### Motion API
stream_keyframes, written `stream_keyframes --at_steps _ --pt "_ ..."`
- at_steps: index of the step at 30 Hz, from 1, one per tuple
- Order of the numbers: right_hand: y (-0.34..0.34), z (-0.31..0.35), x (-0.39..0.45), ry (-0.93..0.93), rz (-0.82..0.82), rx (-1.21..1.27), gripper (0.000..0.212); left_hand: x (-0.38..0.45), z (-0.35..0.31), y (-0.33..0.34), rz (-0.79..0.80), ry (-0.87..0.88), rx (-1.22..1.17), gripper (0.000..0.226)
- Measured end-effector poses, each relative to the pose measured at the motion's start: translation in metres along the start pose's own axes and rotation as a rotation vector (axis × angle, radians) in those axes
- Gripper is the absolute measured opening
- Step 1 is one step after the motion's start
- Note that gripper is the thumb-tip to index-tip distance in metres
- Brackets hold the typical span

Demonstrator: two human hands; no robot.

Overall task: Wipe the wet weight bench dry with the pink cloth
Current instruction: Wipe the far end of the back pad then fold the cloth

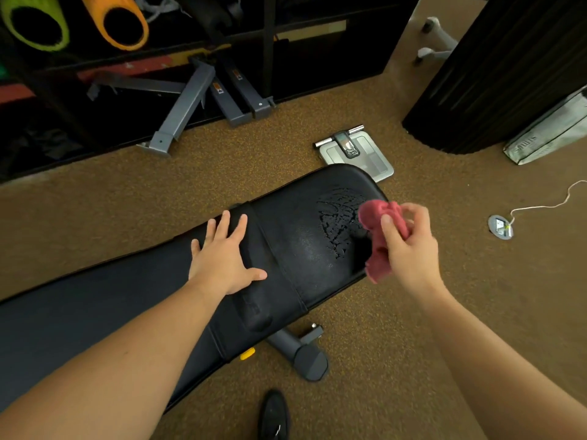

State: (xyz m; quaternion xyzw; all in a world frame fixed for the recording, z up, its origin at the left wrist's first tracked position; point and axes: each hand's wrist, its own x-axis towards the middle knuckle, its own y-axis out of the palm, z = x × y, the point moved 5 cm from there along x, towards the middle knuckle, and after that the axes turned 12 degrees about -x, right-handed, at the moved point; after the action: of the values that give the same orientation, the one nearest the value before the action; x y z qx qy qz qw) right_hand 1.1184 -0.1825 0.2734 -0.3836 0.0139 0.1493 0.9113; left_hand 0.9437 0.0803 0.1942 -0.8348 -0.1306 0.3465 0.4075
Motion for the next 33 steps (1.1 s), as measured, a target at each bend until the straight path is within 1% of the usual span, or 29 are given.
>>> stream_keyframes --at_steps 2,4,6,7,9,11,12,14,16,20,22,25,29,33 --pt "0.01 0.035 0.005 -0.024 0.06 0.104 0.013 0.0 0.0 0.001 0.002 -0.004 0.009 0.125" --pt "0.028 0.068 0.01 -0.118 0.13 0.152 0.013 -0.001 0.0 0.002 0.008 -0.007 0.011 0.124" --pt "0.049 0.098 0.016 -0.221 0.198 0.143 0.015 -0.001 0.001 0.002 0.012 -0.011 0.011 0.123" --pt "0.061 0.108 0.021 -0.273 0.226 0.099 0.016 -0.001 0.001 0.002 0.011 -0.012 0.01 0.123" --pt "0.088 0.114 0.034 -0.39 0.274 -0.118 0.017 -0.001 0.001 0.002 0.008 -0.012 0.007 0.123" --pt "0.117 0.105 0.046 -0.552 0.292 -0.465 0.023 0.0 0.0 0.003 0.004 -0.013 0.004 0.123" --pt "0.131 0.097 0.049 -0.65 0.294 -0.6 0.028 -0.001 0.0 0.003 0.001 -0.015 0.005 0.123" --pt "0.155 0.082 0.05 -0.793 0.349 -0.722 0.041 -0.001 -0.001 0.004 -0.004 -0.021 0.006 0.124" --pt "0.173 0.072 0.046 -0.846 0.406 -0.761 0.051 -0.001 -0.001 0.005 -0.007 -0.027 -0.008 0.124" --pt "0.187 0.072 0.033 -0.858 0.404 -0.719 0.054 0.001 0.0 0.006 -0.004 -0.031 -0.023 0.126" --pt "0.187 0.068 0.024 -0.906 0.439 -0.688 0.054 0.001 0.001 0.006 -0.007 -0.029 -0.028 0.127" --pt "0.176 0.057 0.009 -0.957 0.506 -0.568 0.053 0.002 0.002 0.006 -0.006 -0.033 -0.028 0.127" --pt "0.156 0.038 -0.016 -0.932 0.551 -0.45 0.051 0.002 0.002 0.006 -0.01 -0.034 -0.031 0.128" --pt "0.134 0.019 -0.039 -0.909 0.55 -0.396 0.049 0.002 0.001 0.006 -0.012 -0.039 -0.029 0.129"
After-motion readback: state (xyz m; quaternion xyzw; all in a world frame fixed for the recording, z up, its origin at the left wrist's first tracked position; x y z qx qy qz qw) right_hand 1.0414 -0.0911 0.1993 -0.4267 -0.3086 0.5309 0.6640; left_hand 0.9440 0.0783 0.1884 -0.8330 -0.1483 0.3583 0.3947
